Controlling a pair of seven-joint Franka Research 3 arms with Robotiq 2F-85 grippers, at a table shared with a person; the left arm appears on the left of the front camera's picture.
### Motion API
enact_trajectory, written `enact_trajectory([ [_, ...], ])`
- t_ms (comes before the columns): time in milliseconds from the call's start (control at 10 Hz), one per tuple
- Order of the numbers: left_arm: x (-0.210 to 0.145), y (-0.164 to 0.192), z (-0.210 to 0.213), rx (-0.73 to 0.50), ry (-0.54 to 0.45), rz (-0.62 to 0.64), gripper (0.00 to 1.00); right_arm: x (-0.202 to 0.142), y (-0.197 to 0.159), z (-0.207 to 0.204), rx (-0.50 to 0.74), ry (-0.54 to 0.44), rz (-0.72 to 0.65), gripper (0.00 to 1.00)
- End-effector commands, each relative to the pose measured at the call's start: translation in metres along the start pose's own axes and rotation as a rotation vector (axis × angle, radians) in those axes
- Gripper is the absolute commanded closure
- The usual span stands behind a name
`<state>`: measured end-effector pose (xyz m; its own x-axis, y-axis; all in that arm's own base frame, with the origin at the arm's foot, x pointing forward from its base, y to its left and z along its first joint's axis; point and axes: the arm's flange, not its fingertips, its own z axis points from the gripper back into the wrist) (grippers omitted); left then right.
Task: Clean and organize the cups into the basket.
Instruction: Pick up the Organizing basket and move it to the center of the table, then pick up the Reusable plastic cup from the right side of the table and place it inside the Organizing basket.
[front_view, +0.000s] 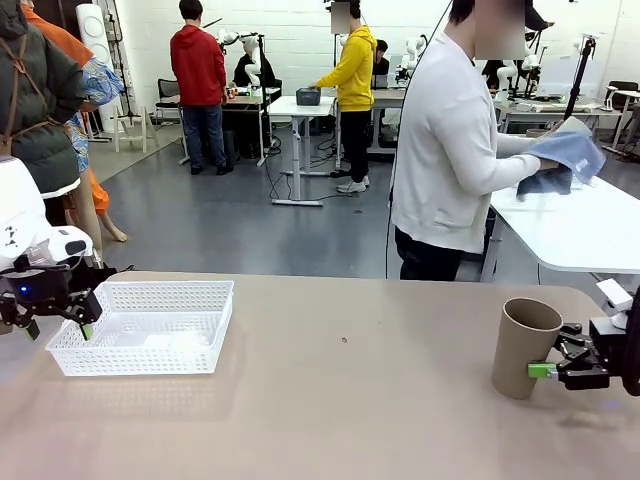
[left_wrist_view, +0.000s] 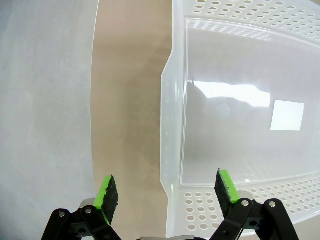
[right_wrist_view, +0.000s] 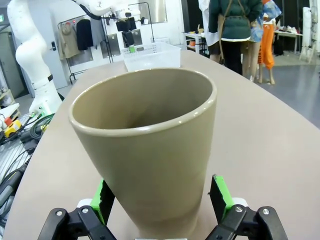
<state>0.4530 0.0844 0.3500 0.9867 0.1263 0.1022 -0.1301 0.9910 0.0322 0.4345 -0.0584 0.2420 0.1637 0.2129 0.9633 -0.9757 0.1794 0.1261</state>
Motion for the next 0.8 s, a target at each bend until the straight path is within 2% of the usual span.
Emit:
enact_trajectory([
  [0,-0.0026,-0.0004,-0.008,-0.012,-0.019,-0.001,0.0,-0.0012,-0.0073,-0.0109,0.002,-0.014,0.016,0.0],
  [200,-0.0036,-0.0022,-0.0112,-0.006,-0.011,-0.013,0.0,-0.0011,-0.0089,-0.0175,0.008,-0.012,0.021,0.0],
  [600,-0.0049,0.0007,-0.0121,-0.016,0.072,-0.019,0.0,-0.0042,-0.0097,-0.0178,0.023,-0.036,0.032,0.0],
  [700,-0.0037,-0.0002,-0.0111,-0.017,0.078,-0.022,0.6,-0.0042,-0.0084,-0.0176,0.038,-0.037,0.054,0.6],
])
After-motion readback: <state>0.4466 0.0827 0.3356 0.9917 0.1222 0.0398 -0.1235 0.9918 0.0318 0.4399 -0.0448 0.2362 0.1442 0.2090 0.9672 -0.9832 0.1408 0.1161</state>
